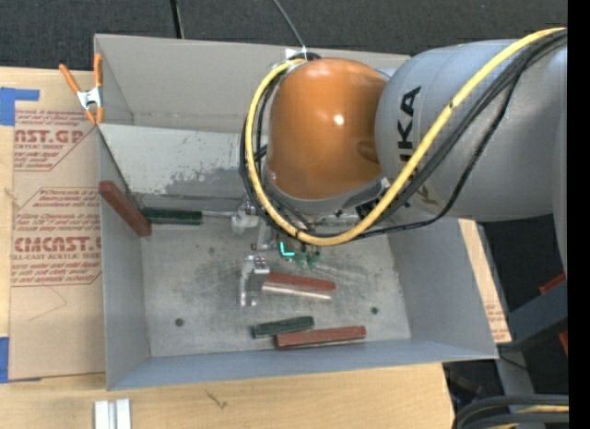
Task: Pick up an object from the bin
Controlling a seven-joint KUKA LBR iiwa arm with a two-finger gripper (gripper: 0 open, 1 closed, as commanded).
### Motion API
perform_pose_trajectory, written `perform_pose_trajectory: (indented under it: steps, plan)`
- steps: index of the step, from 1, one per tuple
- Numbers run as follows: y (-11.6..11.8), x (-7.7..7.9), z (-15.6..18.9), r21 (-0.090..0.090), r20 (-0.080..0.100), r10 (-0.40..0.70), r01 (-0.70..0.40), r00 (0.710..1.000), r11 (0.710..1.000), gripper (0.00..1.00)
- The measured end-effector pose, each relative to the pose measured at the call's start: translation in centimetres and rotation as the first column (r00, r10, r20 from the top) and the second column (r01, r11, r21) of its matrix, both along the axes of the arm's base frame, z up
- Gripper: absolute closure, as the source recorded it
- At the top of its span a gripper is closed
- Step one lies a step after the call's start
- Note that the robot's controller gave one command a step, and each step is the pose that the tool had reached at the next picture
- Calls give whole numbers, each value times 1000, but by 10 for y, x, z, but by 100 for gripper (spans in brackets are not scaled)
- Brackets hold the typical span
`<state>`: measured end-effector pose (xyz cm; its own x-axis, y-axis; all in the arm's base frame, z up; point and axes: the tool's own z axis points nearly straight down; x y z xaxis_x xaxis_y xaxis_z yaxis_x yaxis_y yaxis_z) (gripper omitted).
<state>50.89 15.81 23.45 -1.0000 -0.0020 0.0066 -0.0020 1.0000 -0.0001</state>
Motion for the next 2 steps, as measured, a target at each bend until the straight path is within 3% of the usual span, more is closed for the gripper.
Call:
perform_pose_trajectory:
  steps: [1,2]
  plan:
    - [-1,2,4,1,8,-2,2,1000,1000,100]
    - [-1,2,4,1,8,-2,2,1000,1000,100]
